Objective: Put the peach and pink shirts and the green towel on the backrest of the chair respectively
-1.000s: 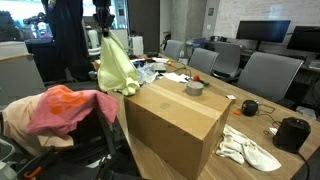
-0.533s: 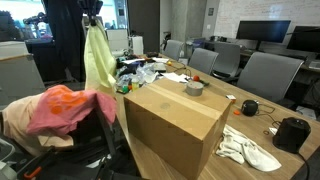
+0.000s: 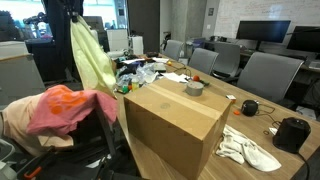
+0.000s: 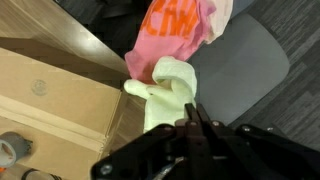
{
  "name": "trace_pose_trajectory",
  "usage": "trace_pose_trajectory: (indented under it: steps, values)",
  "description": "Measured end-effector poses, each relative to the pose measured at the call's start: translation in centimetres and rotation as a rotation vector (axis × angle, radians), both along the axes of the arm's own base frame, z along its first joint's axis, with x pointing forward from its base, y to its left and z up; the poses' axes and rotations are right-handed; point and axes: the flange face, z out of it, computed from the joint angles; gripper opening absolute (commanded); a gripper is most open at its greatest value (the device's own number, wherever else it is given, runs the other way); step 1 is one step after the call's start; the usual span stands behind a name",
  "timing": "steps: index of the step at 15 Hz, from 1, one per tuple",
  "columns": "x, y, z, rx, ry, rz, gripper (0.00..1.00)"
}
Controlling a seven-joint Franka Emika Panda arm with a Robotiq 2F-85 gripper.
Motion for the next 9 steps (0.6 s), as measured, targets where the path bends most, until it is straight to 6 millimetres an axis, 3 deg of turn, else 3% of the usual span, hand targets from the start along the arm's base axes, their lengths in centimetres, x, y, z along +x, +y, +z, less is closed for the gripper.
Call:
trace_pose_trajectory:
  steps: [5,9]
  values:
    - [-2.5,5.4,1.3,-0.019,-0.009,0.105,0.01]
    - [-4.2,8.3,2.7,-0.042,-0.014,0.162,0.01]
